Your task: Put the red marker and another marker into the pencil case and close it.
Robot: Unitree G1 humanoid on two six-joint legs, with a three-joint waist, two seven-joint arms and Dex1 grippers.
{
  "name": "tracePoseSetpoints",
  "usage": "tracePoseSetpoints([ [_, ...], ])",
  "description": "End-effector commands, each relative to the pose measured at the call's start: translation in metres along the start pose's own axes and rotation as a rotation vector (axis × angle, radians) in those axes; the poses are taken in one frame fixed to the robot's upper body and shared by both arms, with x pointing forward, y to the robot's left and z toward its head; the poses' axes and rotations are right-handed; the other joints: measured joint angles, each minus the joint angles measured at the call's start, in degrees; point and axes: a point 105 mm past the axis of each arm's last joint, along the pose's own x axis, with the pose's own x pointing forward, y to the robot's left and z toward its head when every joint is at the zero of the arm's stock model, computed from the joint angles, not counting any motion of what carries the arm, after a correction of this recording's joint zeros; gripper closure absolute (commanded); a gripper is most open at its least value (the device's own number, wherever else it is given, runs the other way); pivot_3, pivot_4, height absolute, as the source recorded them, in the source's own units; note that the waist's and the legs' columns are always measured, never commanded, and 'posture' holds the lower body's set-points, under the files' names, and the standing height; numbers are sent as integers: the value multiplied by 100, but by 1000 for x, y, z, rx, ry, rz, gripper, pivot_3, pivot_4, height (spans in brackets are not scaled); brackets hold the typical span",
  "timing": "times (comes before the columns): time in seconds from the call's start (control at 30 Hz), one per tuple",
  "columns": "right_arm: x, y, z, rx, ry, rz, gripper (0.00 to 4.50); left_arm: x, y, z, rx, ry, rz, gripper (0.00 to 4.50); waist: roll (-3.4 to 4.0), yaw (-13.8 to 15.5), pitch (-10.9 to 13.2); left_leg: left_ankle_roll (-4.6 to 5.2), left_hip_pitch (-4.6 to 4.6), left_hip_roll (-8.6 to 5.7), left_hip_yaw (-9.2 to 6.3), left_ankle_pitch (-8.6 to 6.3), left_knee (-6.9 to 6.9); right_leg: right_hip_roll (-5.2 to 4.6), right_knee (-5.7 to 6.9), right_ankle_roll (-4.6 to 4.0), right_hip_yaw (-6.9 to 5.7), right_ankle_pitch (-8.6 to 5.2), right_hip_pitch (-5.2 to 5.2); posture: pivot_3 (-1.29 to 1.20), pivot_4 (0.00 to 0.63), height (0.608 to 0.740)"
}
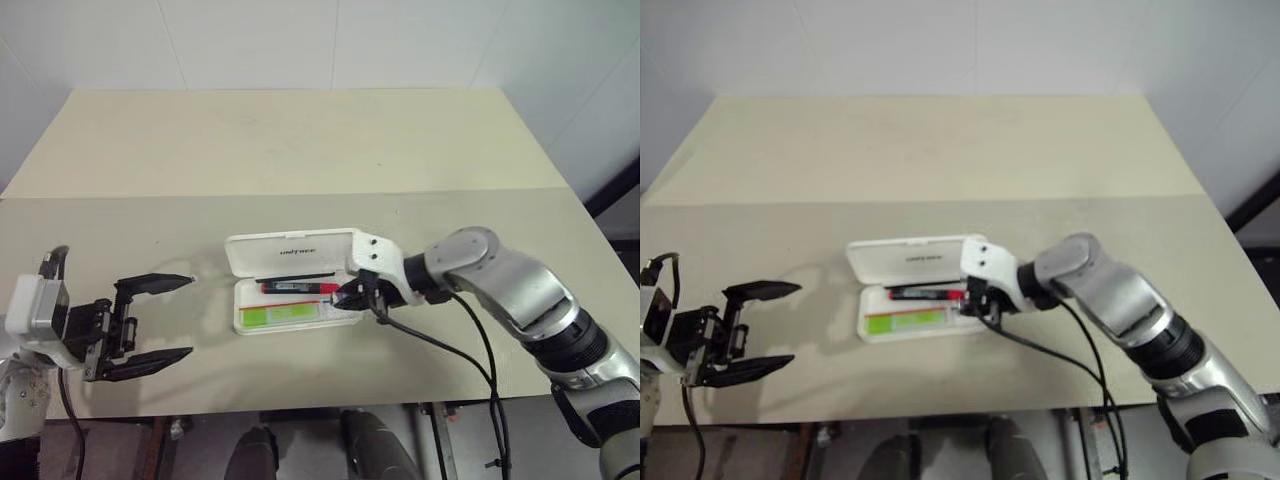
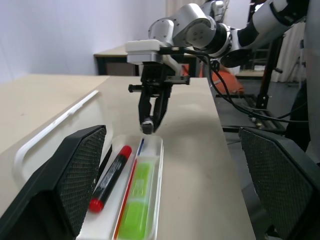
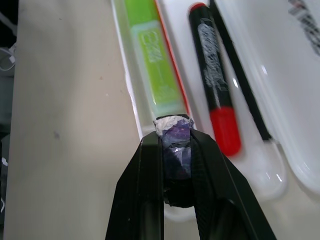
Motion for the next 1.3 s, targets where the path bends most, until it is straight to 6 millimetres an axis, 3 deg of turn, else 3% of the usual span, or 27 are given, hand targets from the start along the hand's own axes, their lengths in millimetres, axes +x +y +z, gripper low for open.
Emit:
tracePoseSetpoints([
  [0.03, 0, -1, 12, -65, -18, -11, 4118, -10, -5, 7, 31, 15, -9, 0, 0, 2, 0, -1, 0, 0, -1, -1, 1, 0, -1, -1, -1, 0, 0, 0, 150, 740],
  [0.3, 5, -2, 13, -79, -11, -8, 4118, -17, -7, 9, 34, 7, 6, 0, 0, 12, 0, -3, 0, -1, -4, -2, 2, -3, 1, -3, -5, -2, 2, 0, 150, 740],
  [0.67, 3, -7, -2, -70, 35, -18, 4118, -33, -6, 13, 34, 45, 32, 0, 0, -46, 0, -3, 0, 1, -4, -2, -4, -1, 1, -7, -7, -4, -2, 0, 150, 740],
  [1.07, 0, 0, 6, -74, 6, 19, 32, -28, -4, 13, 48, 46, 32, 0, 0, -115, 0, -5, 0, 1, -6, -3, -3, -4, 3, -7, -8, -4, -1, 0, 150, 740],
  [1.3, -8, 2, 11, -53, -20, 29, 32, -24, -2, 12, 50, 35, 33, 0, 0, -120, 0, -5, 0, 2, -7, -3, -4, -3, 3, -7, -8, -4, -1, 0, 150, 740],
])
